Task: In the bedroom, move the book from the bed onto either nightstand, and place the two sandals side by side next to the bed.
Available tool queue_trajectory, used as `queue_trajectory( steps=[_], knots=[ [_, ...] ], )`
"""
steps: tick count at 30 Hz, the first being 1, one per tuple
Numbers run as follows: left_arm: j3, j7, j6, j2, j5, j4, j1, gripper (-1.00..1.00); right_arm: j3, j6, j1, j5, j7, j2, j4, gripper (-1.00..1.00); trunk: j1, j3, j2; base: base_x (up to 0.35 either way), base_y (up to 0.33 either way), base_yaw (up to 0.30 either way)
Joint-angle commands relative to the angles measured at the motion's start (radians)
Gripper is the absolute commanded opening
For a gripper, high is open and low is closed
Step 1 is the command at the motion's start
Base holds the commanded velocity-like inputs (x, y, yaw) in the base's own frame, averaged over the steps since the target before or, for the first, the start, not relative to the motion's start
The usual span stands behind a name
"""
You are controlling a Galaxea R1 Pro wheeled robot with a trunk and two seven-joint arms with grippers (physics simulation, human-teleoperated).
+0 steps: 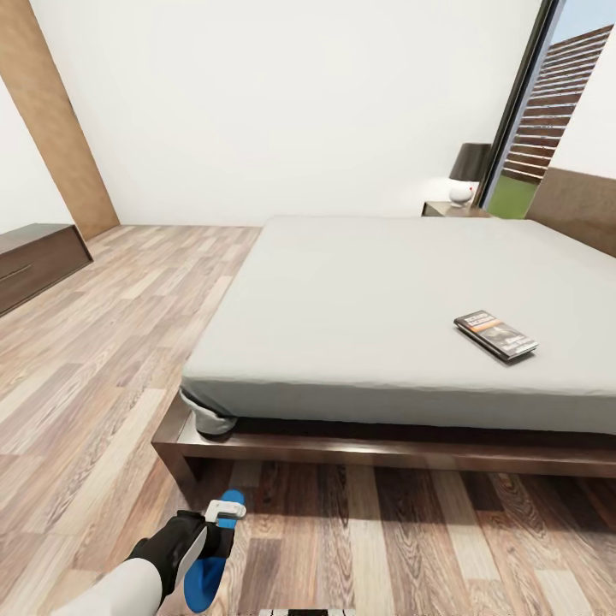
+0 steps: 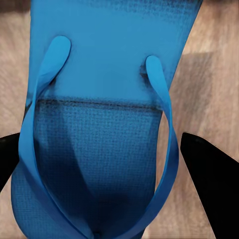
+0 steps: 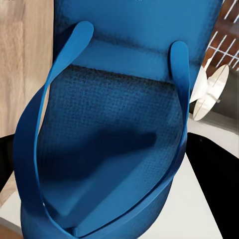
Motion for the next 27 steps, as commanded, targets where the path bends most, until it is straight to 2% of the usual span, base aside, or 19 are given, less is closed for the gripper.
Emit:
queue_trajectory(
  steps=[1, 15, 17, 27],
  knots=[
    [0.008, -0.008, 0.005, -0.001, -0.011, -0.003, 0.0, -1.0, 0.007, 0.009, 0.0, -0.008, -0.004, -0.001, -0.001, -1.0, 0.0, -0.001, 0.0, 0.0, 0.0, 0.0],
    [0.008, -0.007, 0.004, -0.001, -0.011, -0.004, 0.0, -1.0, 0.006, 0.008, 0.0, -0.008, -0.004, -0.004, -0.003, -1.0, 0.0, -0.001, 0.0, 0.0, 0.0, 0.0],
    [0.013, 0.005, 0.015, -0.012, -0.011, -0.016, -0.012, -1.0, 0.003, 0.006, -0.012, -0.007, -0.008, -0.001, -0.014, -1.0, 0.0, -0.001, 0.0, 0.0, 0.0, 0.0],
    [0.013, 0.006, 0.017, -0.012, -0.011, -0.051, -0.014, -1.0, 0.003, 0.006, -0.018, -0.007, -0.008, -0.001, -0.015, -1.0, 0.0, -0.001, 0.0, 0.0, 0.0, 0.0]
  ],
)
